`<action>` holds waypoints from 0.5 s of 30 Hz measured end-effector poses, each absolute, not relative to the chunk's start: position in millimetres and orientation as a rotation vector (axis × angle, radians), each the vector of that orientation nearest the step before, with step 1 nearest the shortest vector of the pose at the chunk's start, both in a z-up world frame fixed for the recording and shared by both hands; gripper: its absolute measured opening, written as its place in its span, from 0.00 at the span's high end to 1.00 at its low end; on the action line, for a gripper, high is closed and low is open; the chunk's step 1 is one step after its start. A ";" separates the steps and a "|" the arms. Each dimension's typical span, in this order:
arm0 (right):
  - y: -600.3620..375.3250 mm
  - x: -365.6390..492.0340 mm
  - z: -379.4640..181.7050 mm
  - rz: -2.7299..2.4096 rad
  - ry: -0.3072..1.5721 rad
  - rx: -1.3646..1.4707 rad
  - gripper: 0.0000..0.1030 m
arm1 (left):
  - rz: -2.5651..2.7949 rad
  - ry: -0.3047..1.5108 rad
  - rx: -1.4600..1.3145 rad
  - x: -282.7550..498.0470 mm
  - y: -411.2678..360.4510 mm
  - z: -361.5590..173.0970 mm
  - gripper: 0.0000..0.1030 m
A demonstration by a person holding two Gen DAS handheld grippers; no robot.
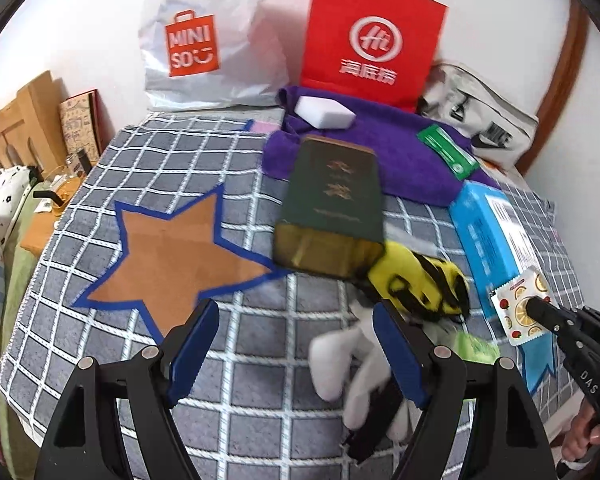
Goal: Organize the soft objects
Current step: 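Reach the left tool to the black watch strap while the right tool grasps the fruit-print card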
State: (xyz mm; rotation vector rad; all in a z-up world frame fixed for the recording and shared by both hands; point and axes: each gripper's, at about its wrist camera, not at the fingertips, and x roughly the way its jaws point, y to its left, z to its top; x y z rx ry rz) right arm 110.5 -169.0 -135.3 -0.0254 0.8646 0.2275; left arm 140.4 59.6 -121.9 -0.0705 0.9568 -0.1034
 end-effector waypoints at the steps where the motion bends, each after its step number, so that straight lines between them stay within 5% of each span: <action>1: -173.0 104.8 -135.0 0.223 0.860 -0.020 0.98 | -0.108 0.956 -0.065 137.6 56.6 -121.7 0.24; 7: -193.9 77.4 -137.7 0.204 0.842 -0.013 0.98 | -0.151 0.940 -0.023 111.8 38.6 -123.3 0.26; 9: -201.7 72.9 -141.6 0.200 0.842 -0.002 0.98 | -0.168 0.944 -0.014 105.6 34.2 -126.6 0.40; 15: -218.6 65.5 -154.3 0.197 0.847 0.035 0.98 | -0.270 0.937 0.013 95.6 14.1 -132.7 0.50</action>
